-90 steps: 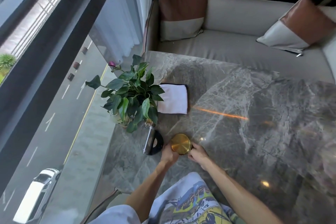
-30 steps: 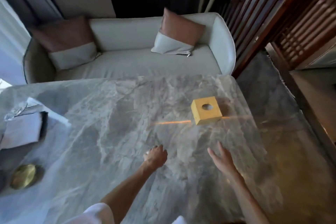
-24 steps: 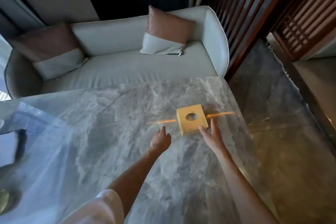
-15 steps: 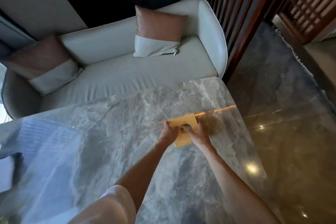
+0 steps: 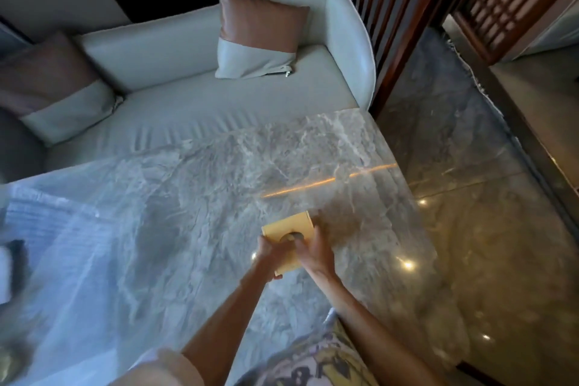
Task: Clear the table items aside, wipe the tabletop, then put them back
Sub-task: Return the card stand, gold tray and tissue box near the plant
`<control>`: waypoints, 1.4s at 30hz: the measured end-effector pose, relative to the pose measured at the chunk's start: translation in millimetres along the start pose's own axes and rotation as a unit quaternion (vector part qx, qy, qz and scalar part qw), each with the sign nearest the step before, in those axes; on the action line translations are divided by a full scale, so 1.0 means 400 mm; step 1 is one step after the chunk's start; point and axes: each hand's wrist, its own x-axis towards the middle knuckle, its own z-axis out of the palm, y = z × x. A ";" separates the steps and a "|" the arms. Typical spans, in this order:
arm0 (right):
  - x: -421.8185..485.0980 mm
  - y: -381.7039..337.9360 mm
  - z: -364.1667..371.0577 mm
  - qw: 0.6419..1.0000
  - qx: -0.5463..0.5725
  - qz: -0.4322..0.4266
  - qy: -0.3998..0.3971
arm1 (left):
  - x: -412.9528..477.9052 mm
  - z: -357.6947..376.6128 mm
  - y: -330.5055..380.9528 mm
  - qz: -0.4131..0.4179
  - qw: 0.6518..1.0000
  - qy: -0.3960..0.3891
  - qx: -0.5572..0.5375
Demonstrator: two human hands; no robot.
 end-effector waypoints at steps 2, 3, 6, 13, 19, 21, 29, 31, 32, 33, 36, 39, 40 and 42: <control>-0.098 0.008 0.049 0.999 -0.028 -0.021 -0.038 | -0.044 -0.075 -0.099 -0.009 0.999 0.000 -0.050; -0.149 0.011 0.078 0.997 -0.043 -0.028 -0.056 | -0.070 -0.114 -0.149 -0.011 0.997 0.000 -0.072; -0.310 0.017 0.181 0.993 -0.058 -0.047 -0.091 | -0.154 -0.239 -0.303 -0.025 0.993 0.013 -0.115; -0.606 0.042 0.421 0.987 -0.058 -0.031 -0.150 | -0.221 -0.495 -0.636 0.025 0.985 0.082 -0.147; -0.745 0.014 0.535 0.977 -0.068 -0.066 -0.190 | -0.303 -0.643 -0.775 0.020 0.982 0.093 -0.160; -0.764 -0.015 0.551 0.975 -0.073 -0.086 -0.192 | -0.309 -0.670 -0.798 0.035 0.978 0.096 -0.179; -0.714 -0.088 0.589 0.956 -0.147 -0.131 -0.218 | -0.368 -0.712 -0.801 0.049 0.949 0.123 -0.286; -0.708 -0.114 0.598 0.948 -0.175 -0.132 -0.230 | -0.377 -0.735 -0.824 0.051 0.943 0.117 -0.308; -0.707 -0.123 0.604 0.942 -0.190 -0.138 -0.239 | -0.384 -0.750 -0.840 0.041 0.941 0.117 -0.313; -0.710 -0.132 0.613 0.937 -0.197 -0.145 -0.249 | -0.388 -0.769 -0.858 0.037 0.940 0.119 -0.317; -0.735 -0.172 0.677 0.940 -0.146 -0.123 -0.284 | -0.378 -0.851 -0.896 0.044 0.943 0.093 -0.316; -0.780 -0.200 0.779 0.952 -0.021 -0.012 -0.304 | -0.349 -0.920 -0.922 0.058 0.941 0.062 -0.328; -0.800 -0.202 0.817 0.955 0.013 0.022 -0.296 | -0.337 -0.942 -0.932 0.067 0.938 0.066 -0.335; -0.839 -0.205 0.892 0.954 0.064 0.083 -0.282 | -0.317 -1.005 -0.953 0.083 0.932 0.099 -0.339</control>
